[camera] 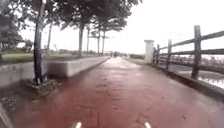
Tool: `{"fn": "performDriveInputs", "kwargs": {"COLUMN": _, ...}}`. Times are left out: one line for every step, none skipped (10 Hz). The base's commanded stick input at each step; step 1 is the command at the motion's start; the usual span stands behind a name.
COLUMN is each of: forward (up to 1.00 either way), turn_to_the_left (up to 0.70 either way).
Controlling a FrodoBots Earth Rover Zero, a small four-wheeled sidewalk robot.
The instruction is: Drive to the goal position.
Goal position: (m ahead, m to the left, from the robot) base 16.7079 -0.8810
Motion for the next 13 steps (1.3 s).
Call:
{"fn": "performDriveInputs", "kwargs": {"forward": 0.50, "turn_to_the_left": 0.00}}
{"fn": "performDriveInputs", "kwargs": {"forward": 0.50, "turn_to_the_left": 0.00}}
{"fn": "performDriveInputs", "kwargs": {"forward": 0.50, "turn_to_the_left": 0.00}}
{"fn": "performDriveInputs", "kwargs": {"forward": 0.50, "turn_to_the_left": 0.00}}
{"fn": "performDriveInputs", "kwargs": {"forward": 0.50, "turn_to_the_left": 0.00}}
{"fn": "performDriveInputs", "kwargs": {"forward": 0.50, "turn_to_the_left": 0.00}}
{"fn": "performDriveInputs", "kwargs": {"forward": 0.50, "turn_to_the_left": 0.00}}
{"fn": "performDriveInputs", "kwargs": {"forward": 0.50, "turn_to_the_left": 0.00}}
{"fn": "performDriveInputs", "kwargs": {"forward": 0.50, "turn_to_the_left": 0.00}}
{"fn": "performDriveInputs", "kwargs": {"forward": 0.50, "turn_to_the_left": 0.00}}
{"fn": "performDriveInputs", "kwargs": {"forward": 0.50, "turn_to_the_left": 0.00}}
{"fn": "performDriveInputs", "kwargs": {"forward": 0.50, "turn_to_the_left": 0.00}}
{"fn": "performDriveInputs", "kwargs": {"forward": 0.50, "turn_to_the_left": 0.00}}
